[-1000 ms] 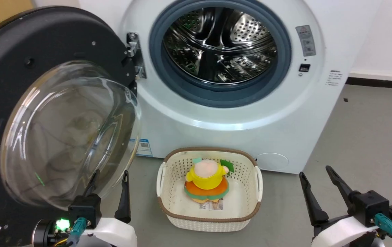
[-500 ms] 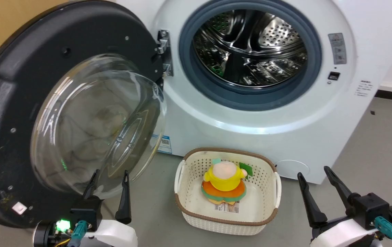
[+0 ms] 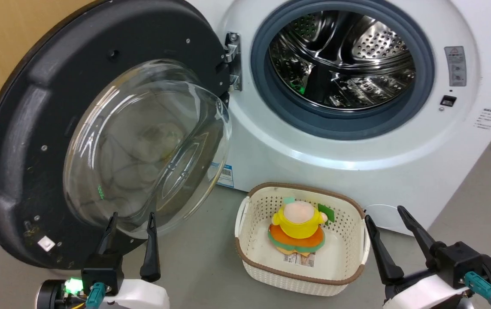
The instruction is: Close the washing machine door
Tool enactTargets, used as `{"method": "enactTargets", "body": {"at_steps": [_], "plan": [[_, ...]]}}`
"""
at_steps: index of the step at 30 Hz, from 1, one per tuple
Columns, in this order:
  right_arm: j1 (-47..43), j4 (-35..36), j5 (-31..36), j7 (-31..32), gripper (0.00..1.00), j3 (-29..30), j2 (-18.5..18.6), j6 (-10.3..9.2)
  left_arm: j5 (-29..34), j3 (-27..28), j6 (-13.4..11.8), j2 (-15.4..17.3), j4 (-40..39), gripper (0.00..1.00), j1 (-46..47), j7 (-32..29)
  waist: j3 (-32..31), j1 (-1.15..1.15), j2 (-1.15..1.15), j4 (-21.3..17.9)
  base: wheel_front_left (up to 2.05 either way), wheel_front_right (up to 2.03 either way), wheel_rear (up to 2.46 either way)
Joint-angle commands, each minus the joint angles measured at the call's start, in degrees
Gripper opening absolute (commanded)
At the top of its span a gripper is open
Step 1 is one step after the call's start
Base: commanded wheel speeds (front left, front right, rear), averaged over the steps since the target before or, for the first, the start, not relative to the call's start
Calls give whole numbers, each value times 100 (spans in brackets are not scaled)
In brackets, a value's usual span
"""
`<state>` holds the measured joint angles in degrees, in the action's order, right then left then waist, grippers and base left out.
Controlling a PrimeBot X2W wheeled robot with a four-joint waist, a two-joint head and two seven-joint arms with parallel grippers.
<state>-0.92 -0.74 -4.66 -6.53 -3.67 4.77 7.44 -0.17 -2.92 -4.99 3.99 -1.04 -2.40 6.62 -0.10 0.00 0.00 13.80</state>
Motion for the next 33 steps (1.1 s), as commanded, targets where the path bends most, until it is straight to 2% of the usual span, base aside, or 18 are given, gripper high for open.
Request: {"method": "enactTargets", "body": {"at_steps": [1,33], "plan": [[79,-19,-53,-65,100,-45,53,2,2,-11,-56,15,-48,100,-69,56,12,0,0,56,0,0,0],[365,-200,-432,-436,100,-531,251,3,-25,-142,-477,139,-324,100,-270,427,90,0,0,830,0,0,0]]}}
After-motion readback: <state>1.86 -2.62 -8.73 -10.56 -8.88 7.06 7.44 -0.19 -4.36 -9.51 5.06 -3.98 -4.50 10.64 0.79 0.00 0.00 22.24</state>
